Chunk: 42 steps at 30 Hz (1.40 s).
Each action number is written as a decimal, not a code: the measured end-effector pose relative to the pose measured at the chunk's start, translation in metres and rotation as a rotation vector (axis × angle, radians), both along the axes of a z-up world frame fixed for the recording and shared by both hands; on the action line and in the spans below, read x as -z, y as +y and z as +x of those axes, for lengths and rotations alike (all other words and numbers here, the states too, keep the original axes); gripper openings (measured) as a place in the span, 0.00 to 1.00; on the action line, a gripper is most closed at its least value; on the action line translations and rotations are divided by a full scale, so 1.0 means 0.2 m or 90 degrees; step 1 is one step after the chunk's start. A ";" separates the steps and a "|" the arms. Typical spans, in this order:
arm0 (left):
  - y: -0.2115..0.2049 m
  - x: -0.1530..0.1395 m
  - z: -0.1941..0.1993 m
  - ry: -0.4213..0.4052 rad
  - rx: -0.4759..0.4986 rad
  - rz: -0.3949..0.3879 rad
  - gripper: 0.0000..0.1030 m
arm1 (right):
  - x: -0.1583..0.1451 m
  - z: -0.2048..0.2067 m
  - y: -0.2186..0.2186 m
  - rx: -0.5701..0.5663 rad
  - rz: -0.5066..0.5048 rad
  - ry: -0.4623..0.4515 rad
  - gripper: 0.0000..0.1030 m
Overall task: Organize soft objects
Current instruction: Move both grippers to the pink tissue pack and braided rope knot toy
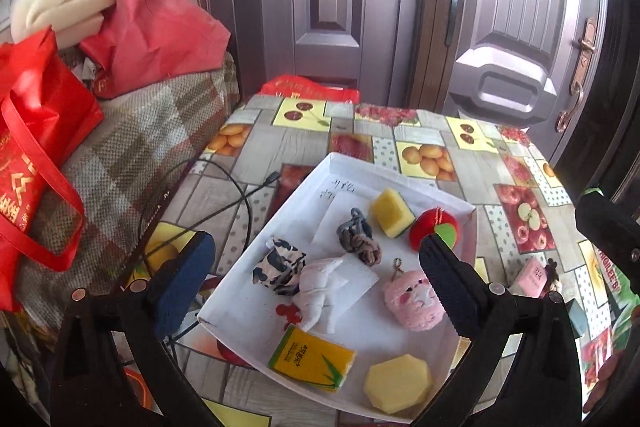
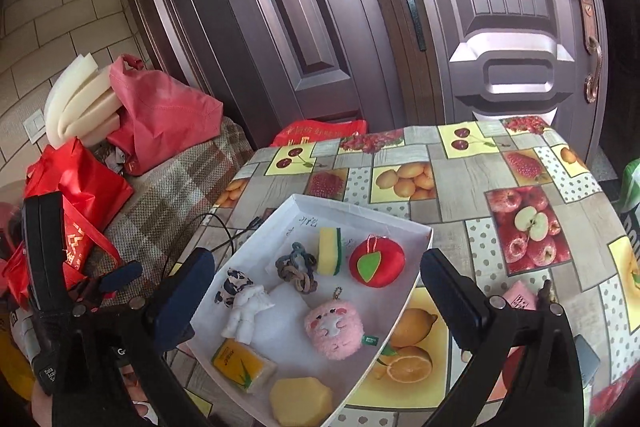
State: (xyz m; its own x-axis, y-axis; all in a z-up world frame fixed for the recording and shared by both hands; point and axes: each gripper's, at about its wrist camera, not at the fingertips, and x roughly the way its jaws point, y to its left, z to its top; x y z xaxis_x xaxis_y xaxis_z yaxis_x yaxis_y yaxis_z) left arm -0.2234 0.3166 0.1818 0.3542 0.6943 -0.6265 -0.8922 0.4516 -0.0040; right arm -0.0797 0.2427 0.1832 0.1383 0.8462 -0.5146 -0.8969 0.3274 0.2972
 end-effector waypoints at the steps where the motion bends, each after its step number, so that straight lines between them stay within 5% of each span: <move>1: -0.05 -0.04 0.00 -0.002 0.004 0.019 1.00 | -0.05 0.01 -0.05 0.000 0.020 -0.013 1.00; 12: -0.44 -0.61 -0.12 -0.122 0.044 0.191 1.00 | -0.62 0.05 -0.59 0.132 0.205 -0.201 1.00; 19: -0.61 -0.78 -0.20 -0.233 0.105 0.259 1.00 | -0.69 0.17 -1.10 0.281 0.298 -0.217 1.00; 22: -0.63 -0.73 -0.10 -0.246 0.155 0.267 1.00 | -0.67 0.24 -1.31 0.358 0.323 -0.214 1.00; 28: -0.62 -0.54 0.33 -0.196 0.268 0.141 1.00 | -0.69 0.41 -1.54 0.430 0.279 -0.207 1.00; 35: -0.62 -0.02 0.75 -0.093 0.340 0.014 1.00 | -0.63 0.54 -1.76 0.472 0.230 -0.177 1.00; 42: -0.59 0.14 0.91 -0.035 0.388 -0.008 1.00 | -0.78 0.49 -1.98 0.517 0.288 -0.202 1.00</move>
